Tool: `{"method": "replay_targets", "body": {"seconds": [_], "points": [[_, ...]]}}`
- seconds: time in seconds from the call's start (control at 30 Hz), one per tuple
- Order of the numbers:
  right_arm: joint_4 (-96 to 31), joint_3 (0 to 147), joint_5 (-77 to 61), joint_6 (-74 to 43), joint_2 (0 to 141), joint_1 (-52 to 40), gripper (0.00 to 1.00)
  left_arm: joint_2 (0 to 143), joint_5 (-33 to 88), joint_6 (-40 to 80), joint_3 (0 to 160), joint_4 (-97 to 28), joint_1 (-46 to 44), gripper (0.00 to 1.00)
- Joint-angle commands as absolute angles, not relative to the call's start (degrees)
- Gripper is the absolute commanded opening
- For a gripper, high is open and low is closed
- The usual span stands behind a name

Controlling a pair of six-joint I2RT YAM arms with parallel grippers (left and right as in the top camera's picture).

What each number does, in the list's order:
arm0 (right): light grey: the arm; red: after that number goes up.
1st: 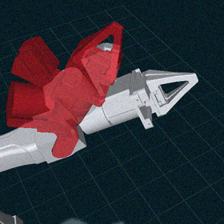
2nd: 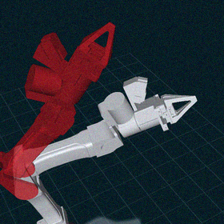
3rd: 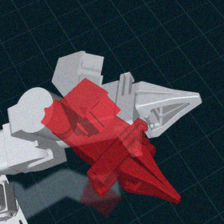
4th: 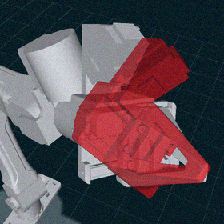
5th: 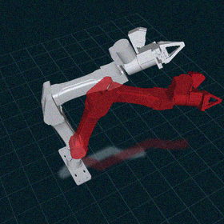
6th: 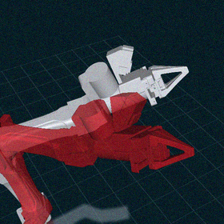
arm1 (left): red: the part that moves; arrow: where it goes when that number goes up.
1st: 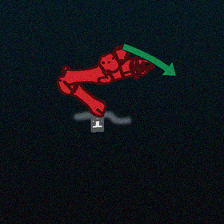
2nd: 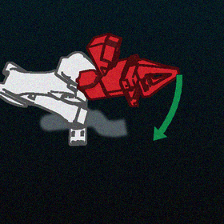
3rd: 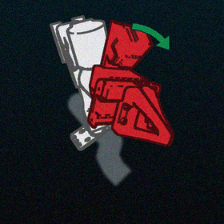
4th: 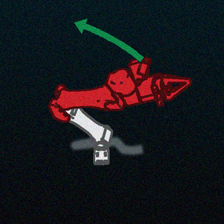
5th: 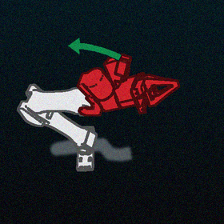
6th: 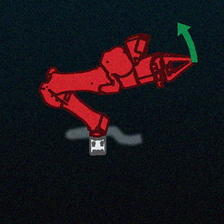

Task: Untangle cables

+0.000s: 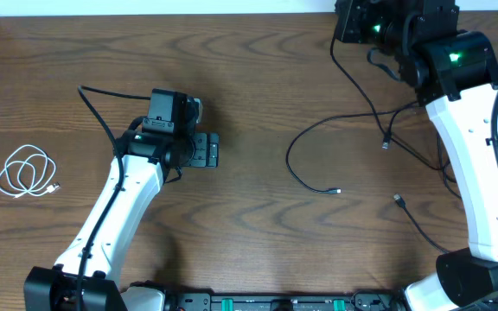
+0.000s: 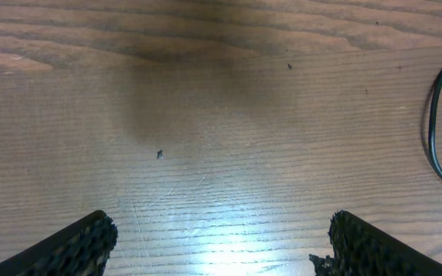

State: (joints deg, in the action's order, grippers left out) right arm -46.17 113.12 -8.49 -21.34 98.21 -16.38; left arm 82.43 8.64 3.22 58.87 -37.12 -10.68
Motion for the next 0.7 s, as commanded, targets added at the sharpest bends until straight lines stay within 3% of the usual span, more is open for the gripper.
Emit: {"method": "replay_targets", "body": {"seconds": [0.0,0.3,0.5,0.67], "points": [[-48.3,113.9,-7.6,-18.2,98.0,-16.6,0.01,82.0,8.3,3.5,59.2,-37.3,-10.7,0.89],[-50.3,113.8,-13.1,-17.1,100.2,-17.3,0.01,82.0,9.6,7.3,59.2,-34.3,-10.7,0.89],[-45.8,113.8,-15.2,-17.8,104.6,-21.7,0.01,82.0,29.9,7.8,59.2,-27.2,-10.8,0.89],[-40.7,113.8,-16.1,-19.7,106.1,-24.2,0.01,82.0,37.1,8.8,59.2,-22.3,-11.0,0.89]]}}
